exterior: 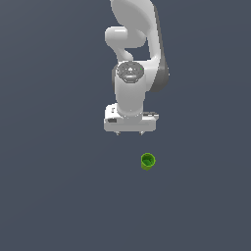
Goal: Pick up the object and move it to a goal position.
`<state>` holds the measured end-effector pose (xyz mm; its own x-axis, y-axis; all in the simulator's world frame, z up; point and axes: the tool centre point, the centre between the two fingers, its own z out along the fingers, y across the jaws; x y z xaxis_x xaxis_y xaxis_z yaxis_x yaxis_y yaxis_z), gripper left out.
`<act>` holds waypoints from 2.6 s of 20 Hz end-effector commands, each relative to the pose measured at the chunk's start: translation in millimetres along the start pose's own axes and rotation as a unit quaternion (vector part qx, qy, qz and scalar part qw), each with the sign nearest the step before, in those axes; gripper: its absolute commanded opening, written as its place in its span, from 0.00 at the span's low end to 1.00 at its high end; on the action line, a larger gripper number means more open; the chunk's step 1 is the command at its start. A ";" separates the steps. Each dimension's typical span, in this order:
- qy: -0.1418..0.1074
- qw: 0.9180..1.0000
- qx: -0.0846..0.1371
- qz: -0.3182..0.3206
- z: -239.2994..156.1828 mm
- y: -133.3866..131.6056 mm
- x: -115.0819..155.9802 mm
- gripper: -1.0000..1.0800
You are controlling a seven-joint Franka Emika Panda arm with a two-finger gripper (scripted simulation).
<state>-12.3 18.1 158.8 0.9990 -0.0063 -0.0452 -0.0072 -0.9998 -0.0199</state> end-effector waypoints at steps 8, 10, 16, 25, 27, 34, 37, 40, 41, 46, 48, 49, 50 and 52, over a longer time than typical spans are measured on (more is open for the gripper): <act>-0.004 1.000 -0.013 -0.004 4.2 6.9 1.0 0.96; -0.005 1.000 -0.016 -0.005 5.0 8.5 1.2 0.96; -0.005 1.000 -0.015 0.000 5.3 7.7 1.9 0.96; -0.003 0.999 -0.014 0.048 9.3 2.1 8.8 0.96; -0.002 0.998 -0.013 0.066 10.8 0.0 11.2 0.96; 0.002 0.989 -0.011 0.144 17.6 -9.6 22.1 0.96; 0.003 0.983 -0.010 0.182 20.9 -14.3 27.2 0.96; 0.005 0.976 -0.008 0.219 24.3 -19.1 32.2 0.96; 0.005 0.973 -0.008 0.231 25.4 -20.7 33.8 0.96; 0.008 0.957 -0.006 0.291 31.2 -29.0 41.9 0.96; 0.009 0.949 -0.006 0.315 33.6 -32.4 45.1 0.96; 0.010 0.945 -0.005 0.327 34.8 -34.1 46.6 0.96; 0.010 0.941 -0.005 0.339 36.0 -35.8 48.2 0.96; 0.011 0.932 -0.004 0.362 38.3 -39.3 51.2 0.96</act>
<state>35.1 55.2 120.8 0.7589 -0.6508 -0.0246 -0.6506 -0.7593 0.0157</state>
